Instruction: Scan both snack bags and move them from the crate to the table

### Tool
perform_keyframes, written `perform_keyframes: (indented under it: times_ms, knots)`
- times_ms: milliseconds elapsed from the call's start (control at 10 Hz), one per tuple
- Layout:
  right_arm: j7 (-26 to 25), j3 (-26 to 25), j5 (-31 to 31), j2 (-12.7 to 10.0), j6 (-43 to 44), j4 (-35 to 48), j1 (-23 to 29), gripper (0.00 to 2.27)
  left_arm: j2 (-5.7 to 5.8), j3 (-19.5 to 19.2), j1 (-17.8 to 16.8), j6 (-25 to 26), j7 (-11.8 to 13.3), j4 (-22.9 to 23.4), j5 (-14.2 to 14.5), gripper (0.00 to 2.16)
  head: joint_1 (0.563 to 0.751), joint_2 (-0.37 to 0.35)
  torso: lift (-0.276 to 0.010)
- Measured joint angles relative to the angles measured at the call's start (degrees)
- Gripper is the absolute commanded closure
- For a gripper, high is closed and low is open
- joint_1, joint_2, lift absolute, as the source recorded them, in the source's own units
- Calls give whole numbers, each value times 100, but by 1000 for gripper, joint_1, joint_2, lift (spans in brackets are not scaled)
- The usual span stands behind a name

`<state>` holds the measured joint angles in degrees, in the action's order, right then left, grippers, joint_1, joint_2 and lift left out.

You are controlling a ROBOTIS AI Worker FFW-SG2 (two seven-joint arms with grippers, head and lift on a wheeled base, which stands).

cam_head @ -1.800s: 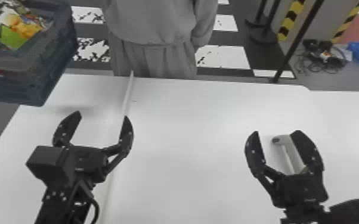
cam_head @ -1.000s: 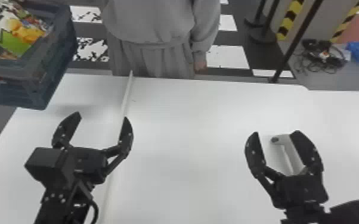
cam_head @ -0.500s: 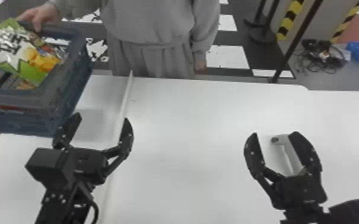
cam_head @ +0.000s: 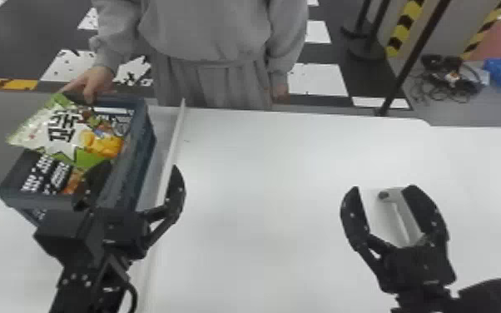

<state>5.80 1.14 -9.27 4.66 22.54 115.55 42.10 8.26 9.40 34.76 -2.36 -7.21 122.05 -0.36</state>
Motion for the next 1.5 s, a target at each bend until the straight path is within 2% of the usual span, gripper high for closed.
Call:
perform_keyframes:
  times_ms: [400, 600, 900, 1000, 1100, 1200, 1300, 1500]
  knots:
    - [0, 0, -4, 0, 0, -15, 0, 80, -8, -2, 4, -95, 23, -36, -5, -1, 695, -65, -88]
    - [0, 0, -4, 0, -12, -15, -7, 80, 0, -161, 4, -99, 31, -34, 22, -1, 695, -47, -88]
    - [0, -1, -4, 0, -101, -18, -9, 80, -31, -840, -3, -113, 438, 15, 203, 90, 695, 15, -88]
    - [6, -1, -4, 0, -117, -17, -8, 80, -41, -1084, -45, -87, 467, 18, 285, 107, 695, 48, -88]
    - [9, -2, -4, 0, -138, -16, -8, 80, -51, -1373, -115, -8, 634, 8, 450, 124, 695, 82, -88]
    - [14, -2, -4, 4, -183, -16, -9, 80, -61, -1736, -225, 165, 920, -46, 767, 124, 695, 119, -88]
    - [19, -1, -2, 8, -234, -14, -17, 80, -68, -2076, -374, 398, 1082, -140, 1006, 124, 695, 142, -88]
    - [43, 9, 4, 9, -295, -4, -26, 80, -40, -2561, -744, 822, 1299, -464, 1157, 124, 695, 217, -88]
